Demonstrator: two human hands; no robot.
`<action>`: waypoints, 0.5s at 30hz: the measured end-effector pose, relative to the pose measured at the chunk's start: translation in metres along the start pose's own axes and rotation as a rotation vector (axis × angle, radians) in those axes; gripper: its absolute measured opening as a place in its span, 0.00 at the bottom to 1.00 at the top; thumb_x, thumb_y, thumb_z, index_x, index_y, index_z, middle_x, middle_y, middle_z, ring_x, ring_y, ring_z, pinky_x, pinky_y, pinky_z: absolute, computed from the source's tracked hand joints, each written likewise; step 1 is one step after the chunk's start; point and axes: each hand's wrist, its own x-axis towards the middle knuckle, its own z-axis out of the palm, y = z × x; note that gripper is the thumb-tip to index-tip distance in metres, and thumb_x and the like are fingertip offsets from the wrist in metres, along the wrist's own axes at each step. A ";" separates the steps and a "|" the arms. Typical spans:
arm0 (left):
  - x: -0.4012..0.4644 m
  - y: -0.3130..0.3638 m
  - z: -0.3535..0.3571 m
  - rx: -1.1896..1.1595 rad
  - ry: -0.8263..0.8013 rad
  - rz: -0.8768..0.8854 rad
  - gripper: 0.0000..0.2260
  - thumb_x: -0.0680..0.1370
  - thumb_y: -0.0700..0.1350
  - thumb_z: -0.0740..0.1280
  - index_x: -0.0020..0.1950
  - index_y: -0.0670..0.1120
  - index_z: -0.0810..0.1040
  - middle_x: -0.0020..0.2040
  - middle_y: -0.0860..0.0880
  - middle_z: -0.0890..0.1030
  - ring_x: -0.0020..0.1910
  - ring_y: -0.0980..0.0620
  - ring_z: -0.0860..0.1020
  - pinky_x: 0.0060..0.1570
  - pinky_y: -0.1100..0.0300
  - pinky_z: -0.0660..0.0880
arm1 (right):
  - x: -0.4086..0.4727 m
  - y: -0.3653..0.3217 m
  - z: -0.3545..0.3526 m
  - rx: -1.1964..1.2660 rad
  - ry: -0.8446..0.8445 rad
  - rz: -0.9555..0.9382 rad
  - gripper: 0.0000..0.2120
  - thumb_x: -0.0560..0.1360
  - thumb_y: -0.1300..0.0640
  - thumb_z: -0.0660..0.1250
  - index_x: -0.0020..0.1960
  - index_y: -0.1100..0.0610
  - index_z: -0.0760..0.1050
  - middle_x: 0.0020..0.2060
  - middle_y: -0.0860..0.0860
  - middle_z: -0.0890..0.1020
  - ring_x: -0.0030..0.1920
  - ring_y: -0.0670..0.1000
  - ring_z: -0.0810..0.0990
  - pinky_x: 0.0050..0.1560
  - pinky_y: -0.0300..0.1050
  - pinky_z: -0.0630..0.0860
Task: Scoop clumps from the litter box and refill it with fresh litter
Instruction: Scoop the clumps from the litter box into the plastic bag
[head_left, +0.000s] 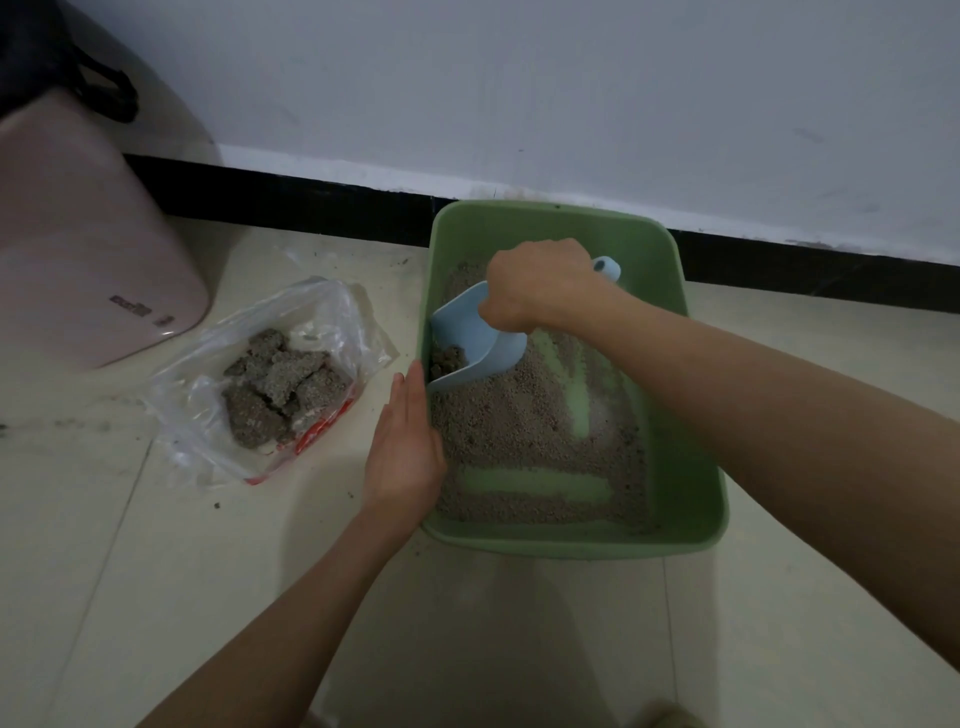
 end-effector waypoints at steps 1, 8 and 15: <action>0.000 0.000 0.000 -0.003 0.001 -0.006 0.31 0.76 0.34 0.55 0.77 0.45 0.47 0.77 0.42 0.54 0.76 0.46 0.53 0.71 0.53 0.57 | 0.001 0.001 0.001 0.006 -0.006 0.004 0.15 0.73 0.61 0.58 0.28 0.56 0.63 0.24 0.48 0.67 0.25 0.47 0.61 0.29 0.39 0.57; 0.000 0.002 -0.002 -0.003 -0.006 -0.002 0.31 0.76 0.34 0.55 0.77 0.46 0.47 0.77 0.44 0.54 0.76 0.48 0.52 0.72 0.54 0.56 | 0.003 0.018 0.017 0.079 -0.009 0.029 0.18 0.75 0.56 0.58 0.28 0.55 0.61 0.24 0.48 0.63 0.25 0.48 0.59 0.29 0.38 0.57; 0.000 0.002 -0.003 0.001 -0.026 -0.016 0.32 0.76 0.34 0.55 0.77 0.46 0.46 0.77 0.44 0.52 0.76 0.48 0.51 0.72 0.55 0.55 | 0.002 0.032 0.026 0.132 0.049 0.025 0.18 0.76 0.51 0.58 0.30 0.56 0.62 0.26 0.49 0.66 0.27 0.49 0.64 0.30 0.38 0.61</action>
